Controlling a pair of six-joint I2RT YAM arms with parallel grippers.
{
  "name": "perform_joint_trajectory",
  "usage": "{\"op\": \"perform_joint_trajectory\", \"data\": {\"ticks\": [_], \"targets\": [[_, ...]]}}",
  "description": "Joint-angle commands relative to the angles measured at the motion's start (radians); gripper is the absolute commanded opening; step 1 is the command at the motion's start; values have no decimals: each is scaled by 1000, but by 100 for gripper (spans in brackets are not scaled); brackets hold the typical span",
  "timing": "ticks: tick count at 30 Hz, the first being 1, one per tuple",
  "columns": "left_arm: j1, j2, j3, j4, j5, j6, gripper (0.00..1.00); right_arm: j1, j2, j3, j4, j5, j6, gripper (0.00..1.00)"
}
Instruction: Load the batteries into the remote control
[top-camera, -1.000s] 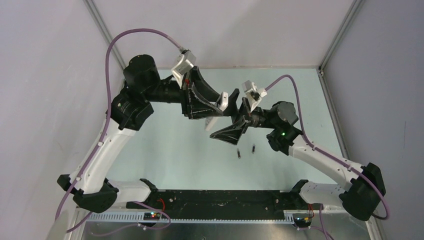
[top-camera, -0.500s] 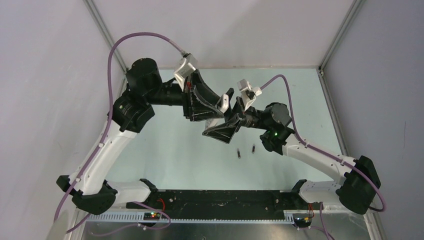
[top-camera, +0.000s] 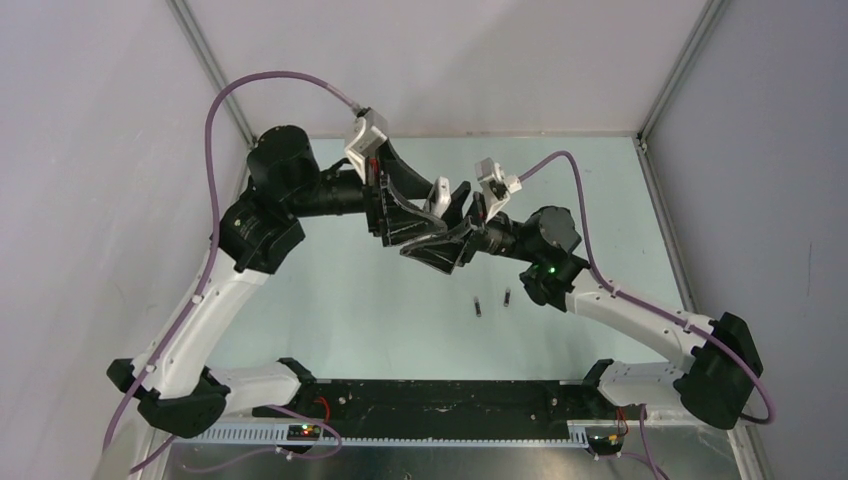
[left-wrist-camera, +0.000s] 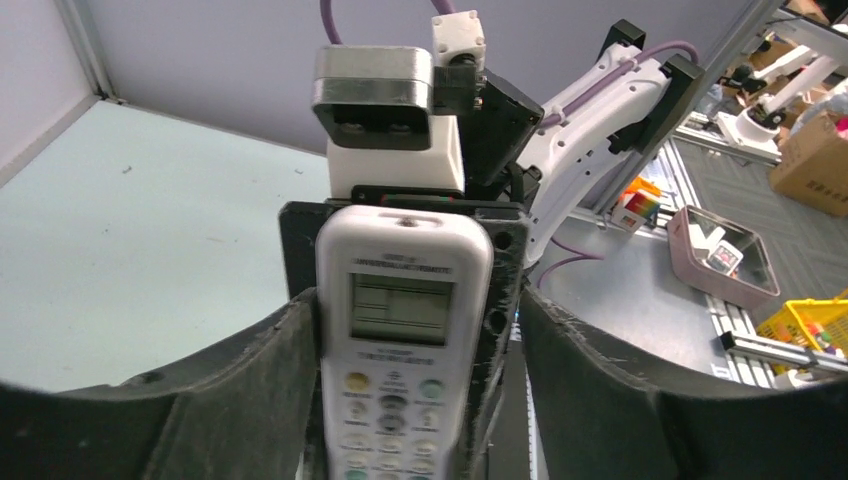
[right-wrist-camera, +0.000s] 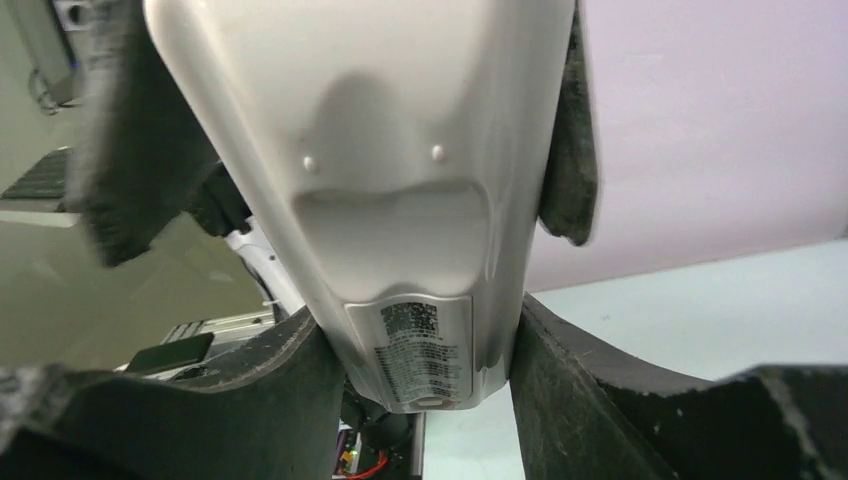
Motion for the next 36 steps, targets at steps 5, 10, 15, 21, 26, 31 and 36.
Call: {"op": "perform_joint_trajectory", "data": {"ticks": [5,10,15,21,26,31,36], "targets": [[-5,-62,-68,15,-197,-10,92,1,-77,64,-391,254,-269,32],[-7,-87,-138,9,-405,-25,93,13,-109,65,-543,374,-441,27],[-5,-90,-153,4,-499,-53,93,44,-127,64,-639,466,-589,19],[-6,-86,-188,-9,-464,-72,82,89,-126,65,-671,572,-712,18],[-5,-78,-219,-49,-464,-69,73,119,-121,65,-691,635,-770,18],[-6,-68,-228,-106,-460,-53,59,137,-119,67,-719,726,-818,18],[-8,-39,-230,-129,-412,-55,54,147,-114,68,-732,751,-838,18]]}}
